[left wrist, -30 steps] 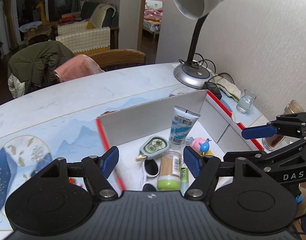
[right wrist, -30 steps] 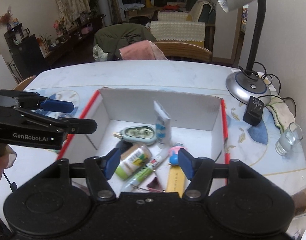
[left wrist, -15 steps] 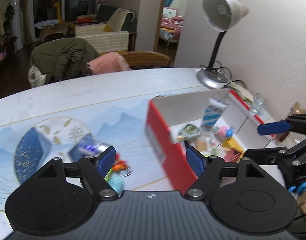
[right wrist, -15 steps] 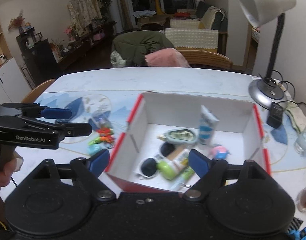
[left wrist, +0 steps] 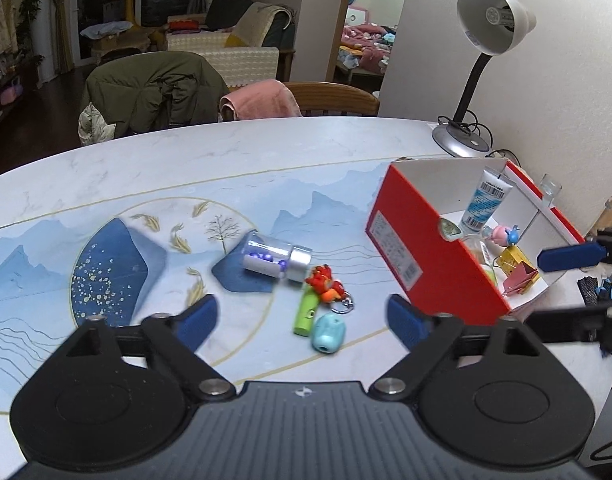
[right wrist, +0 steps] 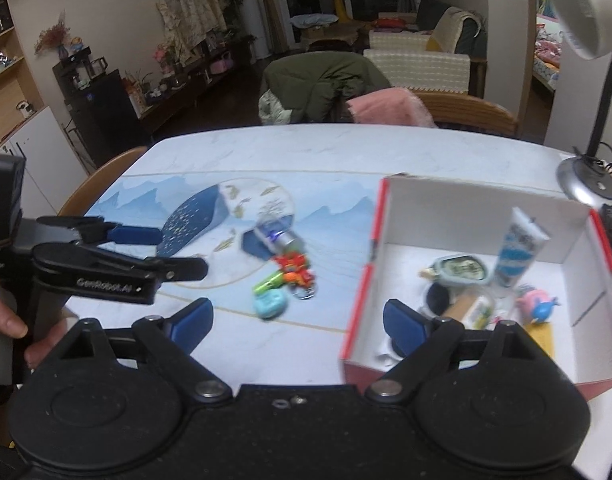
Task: Organize rigid objects
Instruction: 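Withdraw both tools from the shoebox back over the mat, then grasp the clear jar of blue balls with left tool while right grasps light-blue egg toy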
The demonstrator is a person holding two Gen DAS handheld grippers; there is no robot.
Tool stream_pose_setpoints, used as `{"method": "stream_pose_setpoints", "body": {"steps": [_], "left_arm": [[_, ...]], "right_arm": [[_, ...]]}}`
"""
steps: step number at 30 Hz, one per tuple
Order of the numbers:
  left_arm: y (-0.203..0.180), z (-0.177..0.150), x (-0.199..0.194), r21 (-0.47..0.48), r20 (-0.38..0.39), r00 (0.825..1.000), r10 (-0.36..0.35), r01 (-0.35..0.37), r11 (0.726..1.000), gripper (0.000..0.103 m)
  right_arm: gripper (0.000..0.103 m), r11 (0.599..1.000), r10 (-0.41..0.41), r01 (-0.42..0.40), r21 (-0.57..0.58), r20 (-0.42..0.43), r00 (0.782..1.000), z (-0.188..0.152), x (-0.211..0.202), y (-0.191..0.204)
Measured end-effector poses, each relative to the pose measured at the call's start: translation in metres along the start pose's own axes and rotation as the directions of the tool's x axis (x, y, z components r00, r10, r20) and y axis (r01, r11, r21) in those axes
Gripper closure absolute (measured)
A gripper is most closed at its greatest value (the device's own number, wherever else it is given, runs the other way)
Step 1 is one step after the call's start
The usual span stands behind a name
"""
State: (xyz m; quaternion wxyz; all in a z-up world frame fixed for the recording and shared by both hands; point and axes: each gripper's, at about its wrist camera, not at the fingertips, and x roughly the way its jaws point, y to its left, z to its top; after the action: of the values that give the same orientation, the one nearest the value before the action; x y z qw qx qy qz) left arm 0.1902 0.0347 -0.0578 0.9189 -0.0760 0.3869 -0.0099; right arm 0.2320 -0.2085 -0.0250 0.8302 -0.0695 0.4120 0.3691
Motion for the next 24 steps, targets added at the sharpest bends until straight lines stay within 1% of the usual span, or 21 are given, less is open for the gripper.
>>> {"method": "stream_pose_setpoints", "body": {"steps": [3,7,12,17,23,24], "left_arm": [[0.015,0.000,0.004,-0.005,0.024,1.000,-0.018,0.018,1.000,0.000],[0.030,0.007,0.016,0.003,0.025,0.999,-0.027,0.027,1.000,0.000],[0.043,0.013,0.036,0.032,0.021,0.999,-0.047,0.046,0.998,0.000],[0.045,0.019,0.063,0.078,0.018,0.998,-0.067,0.065,0.995,0.000],[0.047,0.026,0.102,0.110,-0.009,0.998,-0.063,0.063,0.992,0.000],[0.048,0.027,0.110,0.105,-0.017,0.998,-0.067,0.068,0.992,0.000]], "right_arm": [[0.011,1.000,-0.001,0.001,0.001,-0.015,1.000,-0.001,0.011,0.015],[0.012,1.000,-0.003,0.002,-0.004,-0.042,0.999,-0.005,0.028,0.037],[0.016,1.000,-0.020,0.019,-0.016,-0.066,0.998,-0.009,0.055,0.057],[0.019,0.998,-0.059,0.058,-0.010,-0.103,0.993,-0.012,0.086,0.061],[0.023,0.993,-0.121,0.117,-0.033,-0.126,0.985,-0.014,0.120,0.061],[0.025,0.992,-0.121,0.118,-0.037,-0.131,0.984,-0.014,0.125,0.060]]}}
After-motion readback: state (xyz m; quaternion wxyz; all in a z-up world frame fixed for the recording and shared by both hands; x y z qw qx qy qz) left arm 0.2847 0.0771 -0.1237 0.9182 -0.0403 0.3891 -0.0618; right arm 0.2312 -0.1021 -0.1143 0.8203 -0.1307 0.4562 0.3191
